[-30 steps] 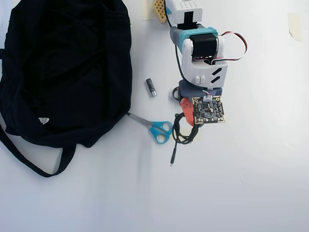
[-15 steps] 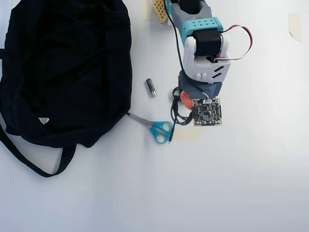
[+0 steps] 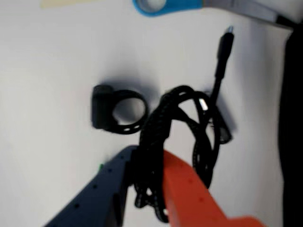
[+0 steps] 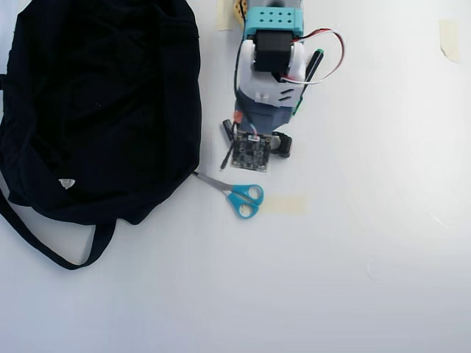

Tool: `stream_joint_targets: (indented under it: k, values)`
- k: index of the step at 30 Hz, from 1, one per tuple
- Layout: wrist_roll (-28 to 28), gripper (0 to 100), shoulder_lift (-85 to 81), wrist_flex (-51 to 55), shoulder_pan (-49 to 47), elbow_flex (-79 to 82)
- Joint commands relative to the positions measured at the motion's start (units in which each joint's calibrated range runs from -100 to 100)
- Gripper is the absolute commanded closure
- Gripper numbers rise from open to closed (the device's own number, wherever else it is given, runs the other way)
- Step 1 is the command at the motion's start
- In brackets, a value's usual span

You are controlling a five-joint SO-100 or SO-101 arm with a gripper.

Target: Put the cable into the black bag

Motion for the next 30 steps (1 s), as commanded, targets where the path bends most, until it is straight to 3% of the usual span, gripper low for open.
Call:
stream_joint_targets:
  k: [1, 21, 30]
  values:
    - [1.1, 98, -3.5, 1.3, 6.0, -0.3]
    - [1.5, 98, -2.4, 0.8, 34.5, -1.2]
    - [3.0, 98, 4.4, -17.1, 47.1, -0.3]
